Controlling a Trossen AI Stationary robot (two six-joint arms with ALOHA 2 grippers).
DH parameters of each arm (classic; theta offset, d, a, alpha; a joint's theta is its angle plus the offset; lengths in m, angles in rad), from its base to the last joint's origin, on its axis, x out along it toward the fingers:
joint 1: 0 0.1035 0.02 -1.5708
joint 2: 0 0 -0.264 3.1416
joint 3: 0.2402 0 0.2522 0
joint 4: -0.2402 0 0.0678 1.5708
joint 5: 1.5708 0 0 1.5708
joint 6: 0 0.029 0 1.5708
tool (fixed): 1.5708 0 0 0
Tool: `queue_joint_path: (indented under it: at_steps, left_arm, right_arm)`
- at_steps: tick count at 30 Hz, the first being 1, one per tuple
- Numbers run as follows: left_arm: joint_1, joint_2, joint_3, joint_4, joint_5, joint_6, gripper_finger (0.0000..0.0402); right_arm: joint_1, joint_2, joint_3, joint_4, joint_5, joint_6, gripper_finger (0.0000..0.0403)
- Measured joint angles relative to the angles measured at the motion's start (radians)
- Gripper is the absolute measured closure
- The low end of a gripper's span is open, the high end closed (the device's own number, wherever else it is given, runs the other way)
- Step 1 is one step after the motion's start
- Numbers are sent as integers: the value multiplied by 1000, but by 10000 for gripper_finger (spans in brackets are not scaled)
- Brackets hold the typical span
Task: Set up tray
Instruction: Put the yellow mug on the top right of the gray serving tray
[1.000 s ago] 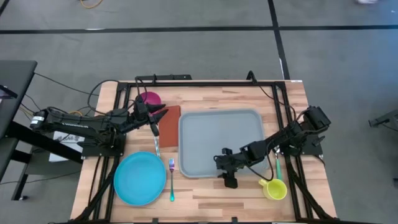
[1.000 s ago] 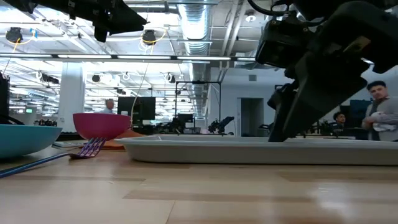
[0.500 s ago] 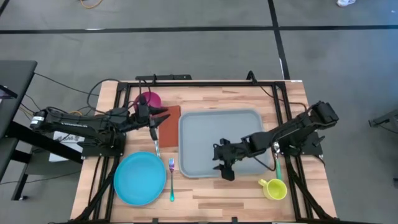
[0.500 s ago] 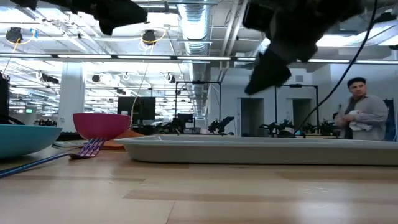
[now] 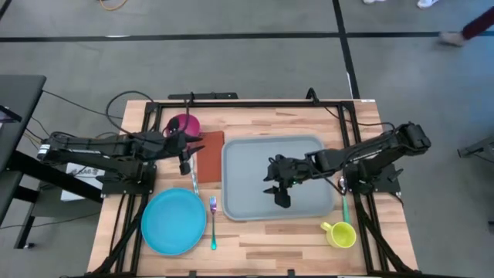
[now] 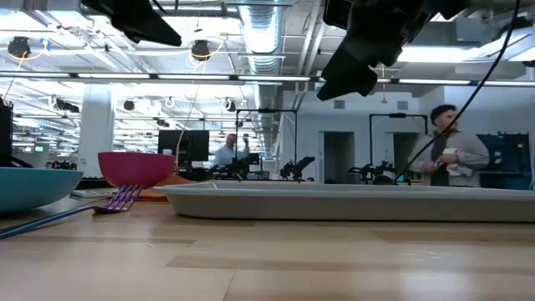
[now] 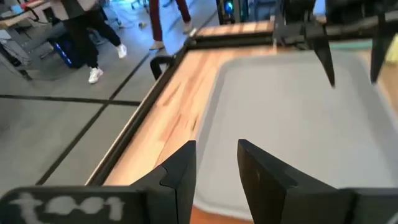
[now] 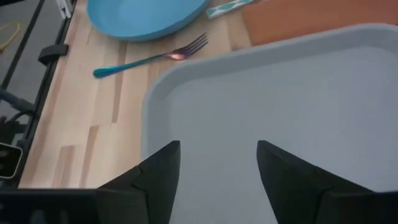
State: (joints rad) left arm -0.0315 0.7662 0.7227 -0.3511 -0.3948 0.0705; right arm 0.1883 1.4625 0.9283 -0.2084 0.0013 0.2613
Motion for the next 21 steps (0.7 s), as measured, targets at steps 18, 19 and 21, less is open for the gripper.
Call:
queue_joint_path:
  at_steps: [18, 19, 21]
  left_arm:
    - [0, 26, 1, -18, -46, -34, 294]
    - [0, 26, 1, -19, -44, -29, 294]
    - [0, 26, 1, -13, -47, -18, 294]
  right_arm:
    - [150, -54, 174, -700, -329, 597, 185]
    - [178, -54, 174, -719, -364, 646, 186]
    - [238, -54, 174, -753, -390, 739, 189]
